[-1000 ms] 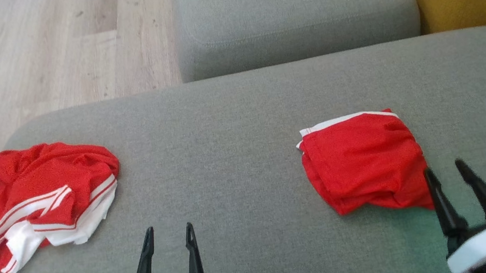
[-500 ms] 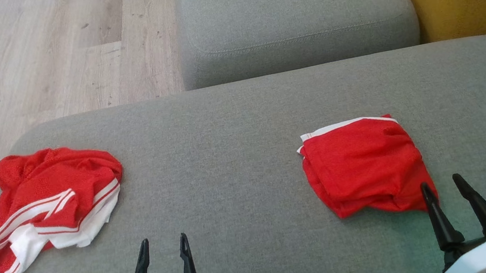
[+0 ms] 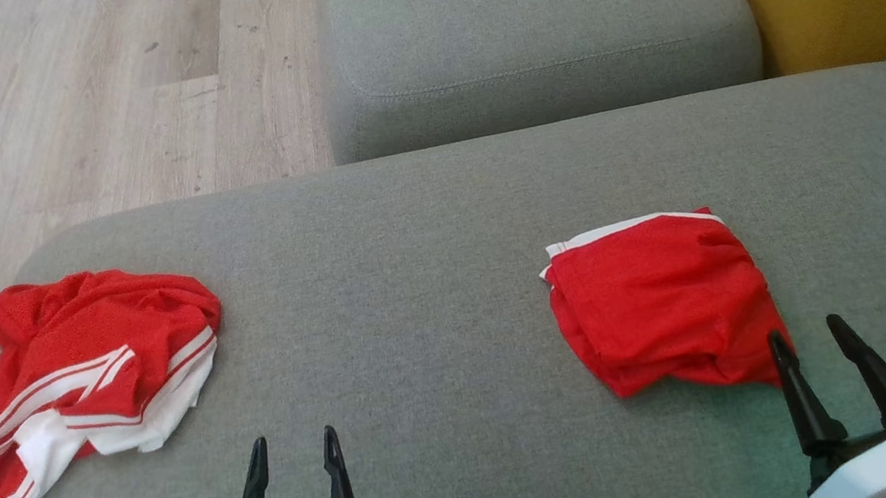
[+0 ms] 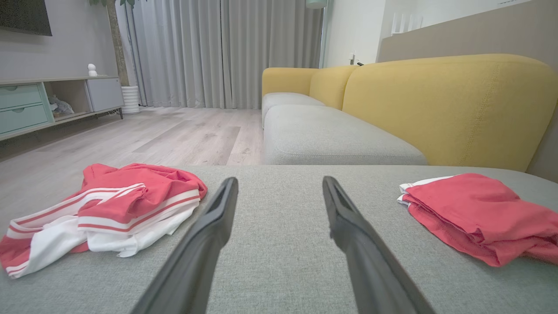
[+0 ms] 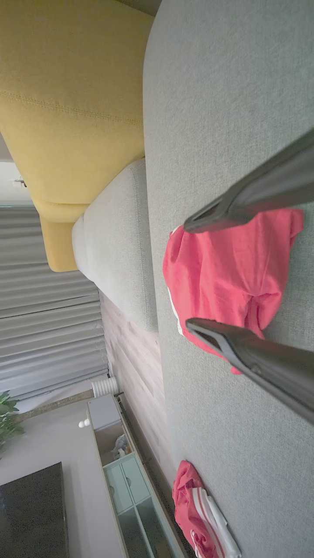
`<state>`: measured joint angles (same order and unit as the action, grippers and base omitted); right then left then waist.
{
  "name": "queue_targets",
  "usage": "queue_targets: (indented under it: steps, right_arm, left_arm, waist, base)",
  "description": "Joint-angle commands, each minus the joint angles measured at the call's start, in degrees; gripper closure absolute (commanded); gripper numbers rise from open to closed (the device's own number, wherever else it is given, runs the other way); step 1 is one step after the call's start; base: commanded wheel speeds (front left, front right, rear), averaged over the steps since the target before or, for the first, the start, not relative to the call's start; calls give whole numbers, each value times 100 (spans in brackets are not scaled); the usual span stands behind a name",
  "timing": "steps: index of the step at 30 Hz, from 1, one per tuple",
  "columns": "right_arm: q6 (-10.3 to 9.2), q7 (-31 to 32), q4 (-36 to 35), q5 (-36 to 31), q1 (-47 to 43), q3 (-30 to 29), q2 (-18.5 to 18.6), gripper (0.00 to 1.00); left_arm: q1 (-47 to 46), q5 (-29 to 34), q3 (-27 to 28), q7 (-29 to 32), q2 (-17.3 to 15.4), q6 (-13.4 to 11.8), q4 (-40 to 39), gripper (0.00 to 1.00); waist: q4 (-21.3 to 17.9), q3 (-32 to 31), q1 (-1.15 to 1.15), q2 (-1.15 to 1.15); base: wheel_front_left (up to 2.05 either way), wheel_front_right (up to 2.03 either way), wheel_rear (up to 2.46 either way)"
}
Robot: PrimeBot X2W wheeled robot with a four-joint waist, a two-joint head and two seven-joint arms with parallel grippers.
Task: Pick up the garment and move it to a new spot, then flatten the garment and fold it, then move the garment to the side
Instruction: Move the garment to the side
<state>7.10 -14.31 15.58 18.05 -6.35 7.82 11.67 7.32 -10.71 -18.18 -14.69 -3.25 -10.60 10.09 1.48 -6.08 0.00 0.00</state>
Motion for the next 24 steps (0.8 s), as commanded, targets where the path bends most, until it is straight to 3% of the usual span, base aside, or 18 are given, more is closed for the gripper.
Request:
queue_targets:
  steps: [1, 7, 13, 18, 24]
  right_arm:
    - [39, -69, -187, -67, 154, 55, 66, 0]
    - [39, -69, -57, 0, 298, -95, 135, 0]
    - [39, -14, 692, 385, 997, -13, 491, 0]
    - [39, 579, 1312, 987, 1853, 56, 828, 0]
    - [39, 1411, 1834, 1666, 2534, 635, 1083, 0]
  left_arm:
    - [-224, -45, 228, -30, 36, -16, -172, 0]
    - [-284, -76, 189, -30, 37, -21, -223, 0]
    - [-365, -109, 125, -30, 37, -28, -274, 0]
    - [-560, -125, 30, -30, 37, -6, -323, 0]
    - [-922, -140, -87, -30, 37, -12, -335, 0]
  waist:
    - [6, 7, 0, 0]
    - [33, 172, 0, 0]
    - [41, 520, 0, 0]
    - [90, 977, 0, 0]
    - [152, 1492, 0, 0]
  base:
    - [0, 0, 0]
    - [0, 0, 0]
    - [0, 0, 0]
    - [0, 0, 0]
    - [0, 0, 0]
